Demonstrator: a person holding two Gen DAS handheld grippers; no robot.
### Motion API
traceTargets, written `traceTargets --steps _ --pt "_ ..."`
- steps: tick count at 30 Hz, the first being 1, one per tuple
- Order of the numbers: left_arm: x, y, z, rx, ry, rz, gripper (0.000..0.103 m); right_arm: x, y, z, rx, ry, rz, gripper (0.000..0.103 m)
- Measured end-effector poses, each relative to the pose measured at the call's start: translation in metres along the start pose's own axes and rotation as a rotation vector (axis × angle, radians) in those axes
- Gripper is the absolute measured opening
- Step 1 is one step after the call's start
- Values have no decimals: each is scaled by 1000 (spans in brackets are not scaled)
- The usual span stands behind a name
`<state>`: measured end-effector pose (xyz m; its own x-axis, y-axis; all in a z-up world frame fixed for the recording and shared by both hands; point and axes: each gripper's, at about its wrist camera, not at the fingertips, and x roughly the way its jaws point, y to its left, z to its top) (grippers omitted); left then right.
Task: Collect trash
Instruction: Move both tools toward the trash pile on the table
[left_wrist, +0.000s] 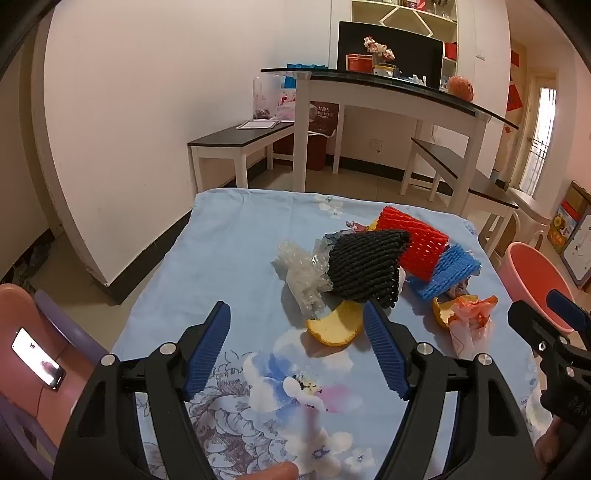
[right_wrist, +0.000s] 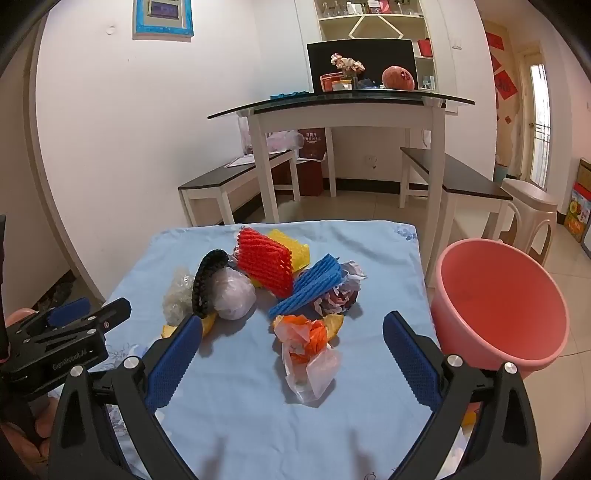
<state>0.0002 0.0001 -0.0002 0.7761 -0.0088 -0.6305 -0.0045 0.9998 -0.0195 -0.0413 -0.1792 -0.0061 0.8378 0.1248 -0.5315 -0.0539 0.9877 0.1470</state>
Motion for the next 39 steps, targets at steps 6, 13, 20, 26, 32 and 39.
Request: traceTargets --steps 6,13,20,26,32,39 --pt "-1 -3 -1 1 -1 -1 75 0 2 -1 -2 12 -4 97" --pt "-4 0 -3 -3 -2 -7 75 0 -1 2 -1 8 -4 97" --pt "-3 0 -4 -6 3 -7 75 -1 -1 0 3 7 -8 97" --pt "-1 2 -3 -13 13 -12 75 -2 -2 -1 11 9 -9 97" --pt "3 1 -2 -12 27 -10 75 0 -4 -2 17 14 -2 97" --pt "5 1 -1 -12 33 -9 75 3 -5 -3 25 25 0 97"
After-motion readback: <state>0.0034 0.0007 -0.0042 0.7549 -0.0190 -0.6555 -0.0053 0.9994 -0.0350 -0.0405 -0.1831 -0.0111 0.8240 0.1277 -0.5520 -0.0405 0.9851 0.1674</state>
